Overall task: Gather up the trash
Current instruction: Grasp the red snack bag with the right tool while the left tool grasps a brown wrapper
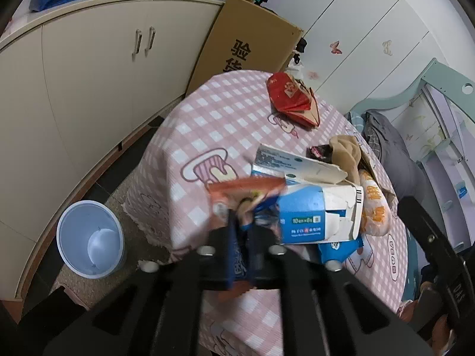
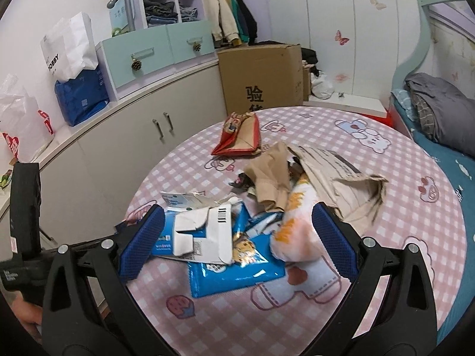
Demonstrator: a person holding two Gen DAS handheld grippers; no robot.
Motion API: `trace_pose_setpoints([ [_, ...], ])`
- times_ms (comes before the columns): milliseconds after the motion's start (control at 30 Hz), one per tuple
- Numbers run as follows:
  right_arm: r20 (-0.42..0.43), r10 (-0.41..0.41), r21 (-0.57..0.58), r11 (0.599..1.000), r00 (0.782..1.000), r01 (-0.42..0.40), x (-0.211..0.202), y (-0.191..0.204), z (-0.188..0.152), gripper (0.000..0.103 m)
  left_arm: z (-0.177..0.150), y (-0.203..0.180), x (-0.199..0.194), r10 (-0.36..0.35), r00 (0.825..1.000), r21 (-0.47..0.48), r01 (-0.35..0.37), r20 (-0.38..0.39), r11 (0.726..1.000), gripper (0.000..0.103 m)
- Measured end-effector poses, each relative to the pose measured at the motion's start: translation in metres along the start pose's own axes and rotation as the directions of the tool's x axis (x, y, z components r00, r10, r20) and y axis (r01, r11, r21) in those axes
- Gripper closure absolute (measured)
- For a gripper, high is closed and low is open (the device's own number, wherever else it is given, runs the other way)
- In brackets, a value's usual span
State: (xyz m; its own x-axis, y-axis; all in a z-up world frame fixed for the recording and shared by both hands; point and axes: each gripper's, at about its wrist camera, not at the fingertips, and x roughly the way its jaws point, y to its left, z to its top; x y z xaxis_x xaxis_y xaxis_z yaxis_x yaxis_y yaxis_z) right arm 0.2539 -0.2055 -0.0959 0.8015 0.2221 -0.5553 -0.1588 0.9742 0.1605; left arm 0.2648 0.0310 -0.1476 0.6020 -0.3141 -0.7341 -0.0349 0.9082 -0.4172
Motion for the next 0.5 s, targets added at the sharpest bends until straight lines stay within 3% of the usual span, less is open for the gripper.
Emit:
trace_pose_setpoints([
  [300,-0.057,0.031,-0.049,0.998,0.998,-0.034,0.032,0.019,0.049,0.006,0.026,0.002,-0.027,-0.035,0.992,0.053,0.029,0.119,0.998,0.102],
  [433,-0.131,0.04,-0.049,0.998,0.991,-0.046,0.072,0.026,0.078,0.006,0.064,0.013,-0.022,0.018,0.986,0.039,-0.025,0.165,0.999,0.102],
  [500,-0.198,0.059,-0.027,0.998,0.978,-0.065,0.102,0.028,0.091,0.016,0.082,0.021,-0.015,0.042,0.984,0.021,-0.046,0.172,0.999,0.102],
])
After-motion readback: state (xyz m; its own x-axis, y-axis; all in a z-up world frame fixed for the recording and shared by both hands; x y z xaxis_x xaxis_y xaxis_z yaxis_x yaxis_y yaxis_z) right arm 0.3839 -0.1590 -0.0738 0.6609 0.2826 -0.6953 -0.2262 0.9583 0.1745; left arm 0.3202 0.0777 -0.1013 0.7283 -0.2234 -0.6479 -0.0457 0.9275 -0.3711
